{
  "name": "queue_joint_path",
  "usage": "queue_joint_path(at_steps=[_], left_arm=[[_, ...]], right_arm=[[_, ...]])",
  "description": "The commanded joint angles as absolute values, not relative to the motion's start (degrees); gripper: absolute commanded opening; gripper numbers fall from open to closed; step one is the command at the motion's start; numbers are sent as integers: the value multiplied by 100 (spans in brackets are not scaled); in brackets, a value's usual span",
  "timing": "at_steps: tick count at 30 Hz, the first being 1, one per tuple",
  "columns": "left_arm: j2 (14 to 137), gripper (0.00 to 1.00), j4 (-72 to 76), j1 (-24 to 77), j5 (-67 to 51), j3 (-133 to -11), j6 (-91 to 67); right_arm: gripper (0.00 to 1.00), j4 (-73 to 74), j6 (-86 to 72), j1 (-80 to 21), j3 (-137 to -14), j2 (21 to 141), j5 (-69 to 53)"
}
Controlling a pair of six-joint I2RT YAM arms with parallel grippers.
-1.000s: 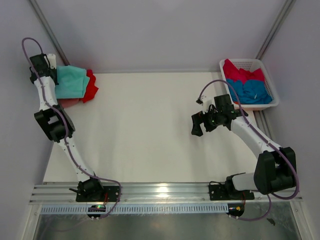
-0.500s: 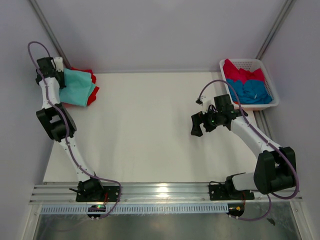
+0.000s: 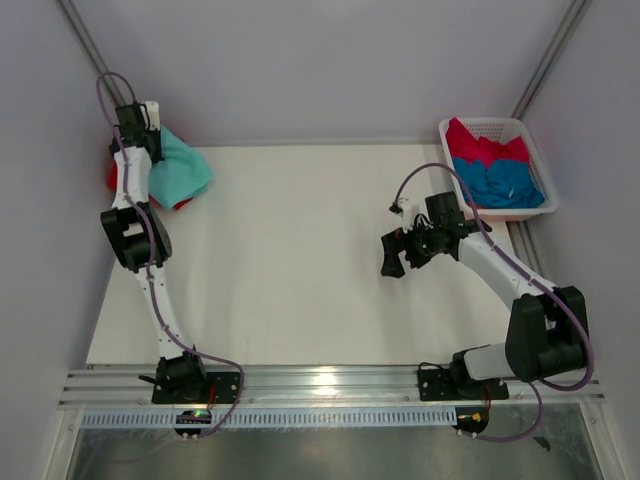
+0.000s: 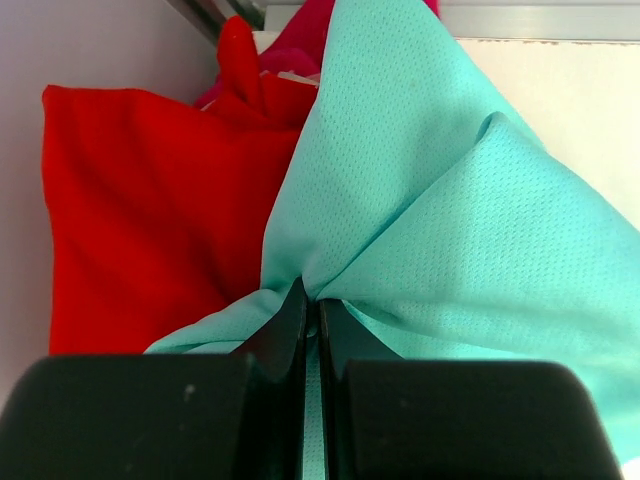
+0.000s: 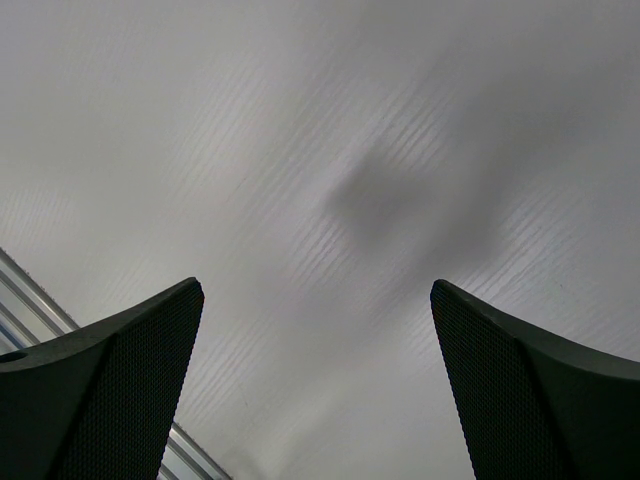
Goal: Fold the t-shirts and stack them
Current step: Neatly place the folded tshirt to the corner
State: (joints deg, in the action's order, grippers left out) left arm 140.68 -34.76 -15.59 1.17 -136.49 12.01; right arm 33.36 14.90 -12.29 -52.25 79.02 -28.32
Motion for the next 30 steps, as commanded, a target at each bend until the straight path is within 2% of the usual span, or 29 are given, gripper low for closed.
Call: queue_joint_path(at_steps=[1, 21, 30], left_arm=[[14185, 0, -3059, -1643, 527, -13939, 1046], [13878, 0, -3129, -2469, 1643, -13975, 492], [13816, 0, -3164, -2646, 1538, -13694, 158]], right_arm=[[99, 3340, 1591, -1248, -5203, 7936, -2909], [99, 3366, 1564, -1239, -5177, 7928, -3102], [100, 3349, 1556, -1239, -5159, 7919, -3182]])
